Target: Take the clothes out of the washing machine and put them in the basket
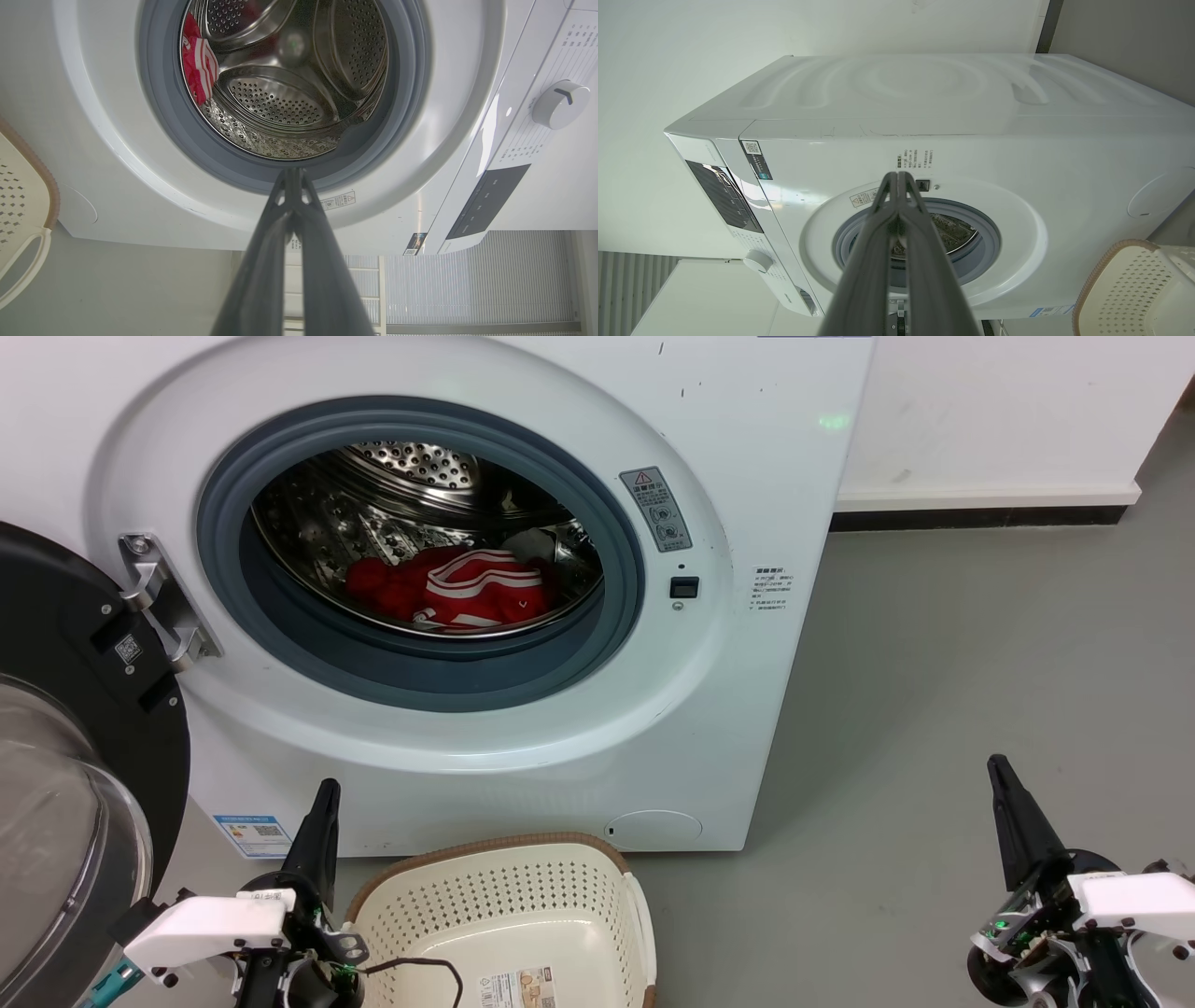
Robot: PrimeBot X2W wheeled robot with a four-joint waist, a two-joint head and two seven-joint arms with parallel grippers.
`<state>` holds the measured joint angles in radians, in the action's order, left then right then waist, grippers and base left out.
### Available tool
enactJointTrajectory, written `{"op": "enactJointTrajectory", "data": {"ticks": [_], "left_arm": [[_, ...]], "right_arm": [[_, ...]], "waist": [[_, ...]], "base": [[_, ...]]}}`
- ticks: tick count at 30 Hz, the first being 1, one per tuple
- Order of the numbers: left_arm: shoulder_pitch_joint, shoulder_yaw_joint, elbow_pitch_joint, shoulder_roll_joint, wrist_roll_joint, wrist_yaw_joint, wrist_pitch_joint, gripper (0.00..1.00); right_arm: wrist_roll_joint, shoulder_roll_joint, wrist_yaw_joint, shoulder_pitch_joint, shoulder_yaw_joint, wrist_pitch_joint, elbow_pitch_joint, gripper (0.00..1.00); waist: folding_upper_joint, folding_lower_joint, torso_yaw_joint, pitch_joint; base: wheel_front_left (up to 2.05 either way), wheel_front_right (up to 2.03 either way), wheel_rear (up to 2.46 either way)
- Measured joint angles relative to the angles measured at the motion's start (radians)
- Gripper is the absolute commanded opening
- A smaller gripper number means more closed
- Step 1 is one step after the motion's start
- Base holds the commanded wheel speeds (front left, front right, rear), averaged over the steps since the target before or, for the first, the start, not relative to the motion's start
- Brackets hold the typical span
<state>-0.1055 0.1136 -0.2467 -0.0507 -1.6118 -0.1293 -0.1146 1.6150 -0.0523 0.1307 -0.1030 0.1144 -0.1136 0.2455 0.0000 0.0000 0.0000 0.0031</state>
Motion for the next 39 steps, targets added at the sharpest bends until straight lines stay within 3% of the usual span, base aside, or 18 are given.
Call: {"op": "enactJointTrajectory", "data": {"ticks": [5,6,23,39], "left_arm": [[0.000,0.000,0.000,0.000,0.000,0.000,0.000,0.00],[0.002,-0.001,-0.005,0.000,0.000,0.000,0.000,1.00],[0.029,-0.045,0.037,0.004,0.060,0.001,0.069,1.00],[0.020,-0.059,0.140,0.003,0.449,0.001,0.138,1.00]], "right_arm": [[0.000,0.000,0.000,0.000,0.000,0.000,0.000,0.00],[0.000,0.000,0.000,0.002,0.000,0.000,0.004,1.00],[-0.064,0.004,0.000,0.045,-0.028,0.070,-0.032,1.00],[-0.518,0.004,0.000,0.058,-0.034,0.138,-0.131,1.00]], "waist": [[0.0000,0.0000,0.000,0.000],[0.0000,0.0000,0.000,0.000],[0.0000,0.0000,-0.002,0.001],[0.0000,0.0000,-0.010,0.007]], "base": [[0.00,0.00,0.00],[0.00,0.00,0.00],[0.00,0.00,0.00],[0.00,0.00,0.00]]}}
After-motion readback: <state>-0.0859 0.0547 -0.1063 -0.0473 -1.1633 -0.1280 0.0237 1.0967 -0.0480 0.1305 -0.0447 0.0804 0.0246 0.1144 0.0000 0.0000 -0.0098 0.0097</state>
